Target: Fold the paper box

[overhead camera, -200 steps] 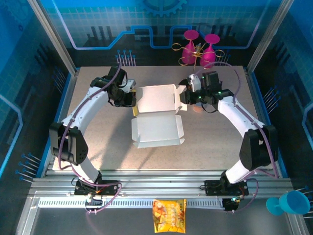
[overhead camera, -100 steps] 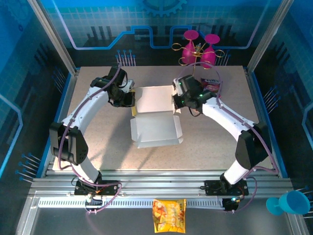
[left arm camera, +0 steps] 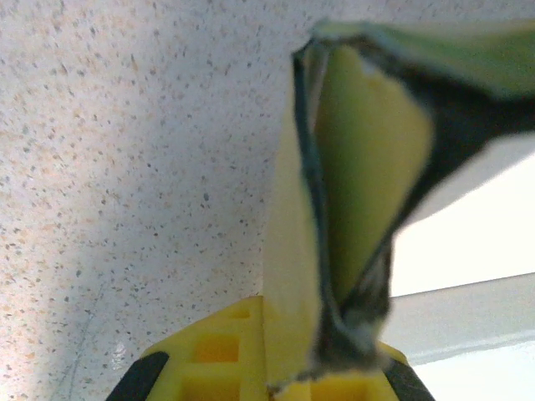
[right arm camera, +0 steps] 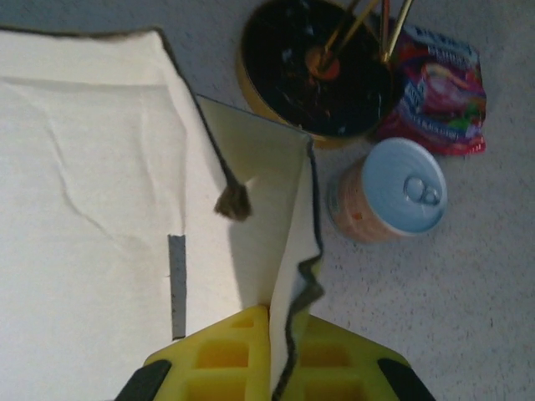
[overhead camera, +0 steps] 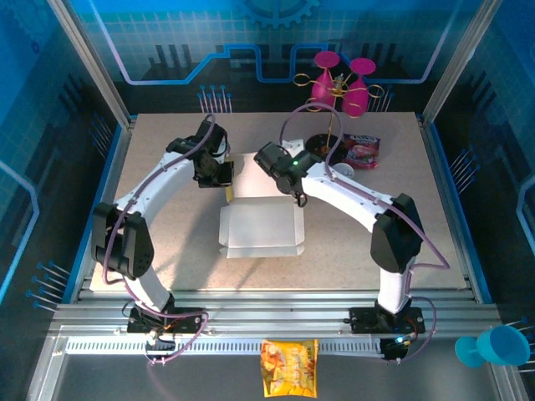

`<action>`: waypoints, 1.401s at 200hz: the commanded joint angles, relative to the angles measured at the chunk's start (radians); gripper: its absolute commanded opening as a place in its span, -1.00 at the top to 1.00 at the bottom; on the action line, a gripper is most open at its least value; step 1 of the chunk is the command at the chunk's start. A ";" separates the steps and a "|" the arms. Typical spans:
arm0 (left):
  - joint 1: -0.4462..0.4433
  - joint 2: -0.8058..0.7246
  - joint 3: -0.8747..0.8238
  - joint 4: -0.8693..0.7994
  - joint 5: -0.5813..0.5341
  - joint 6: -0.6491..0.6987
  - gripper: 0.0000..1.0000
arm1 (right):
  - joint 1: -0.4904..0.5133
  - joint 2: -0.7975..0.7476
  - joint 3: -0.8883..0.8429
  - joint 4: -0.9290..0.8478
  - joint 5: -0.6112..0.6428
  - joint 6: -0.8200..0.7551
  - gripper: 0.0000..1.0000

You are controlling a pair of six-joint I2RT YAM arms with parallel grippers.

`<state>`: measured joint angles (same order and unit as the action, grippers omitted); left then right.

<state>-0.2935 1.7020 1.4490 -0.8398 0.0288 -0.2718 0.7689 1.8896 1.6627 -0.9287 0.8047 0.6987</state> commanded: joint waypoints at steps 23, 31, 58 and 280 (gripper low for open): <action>0.001 0.052 -0.061 0.025 -0.084 -0.028 1.00 | 0.003 0.095 0.035 -0.113 0.005 0.104 1.00; -0.002 0.049 -0.073 0.033 -0.098 -0.025 1.00 | -0.001 0.100 0.041 -0.093 -0.040 0.082 1.00; -0.004 -0.015 -0.154 0.143 -0.118 0.006 1.00 | -0.034 0.010 -0.031 0.117 -0.279 -0.088 0.68; 0.033 -0.296 -0.723 0.998 -0.144 0.408 1.00 | -0.542 -0.214 -0.735 1.205 -1.204 -0.406 0.35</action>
<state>-0.2909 1.4494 0.7525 0.0593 -0.1707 0.0898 0.1864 1.6226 0.8219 0.2783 -0.3767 0.3607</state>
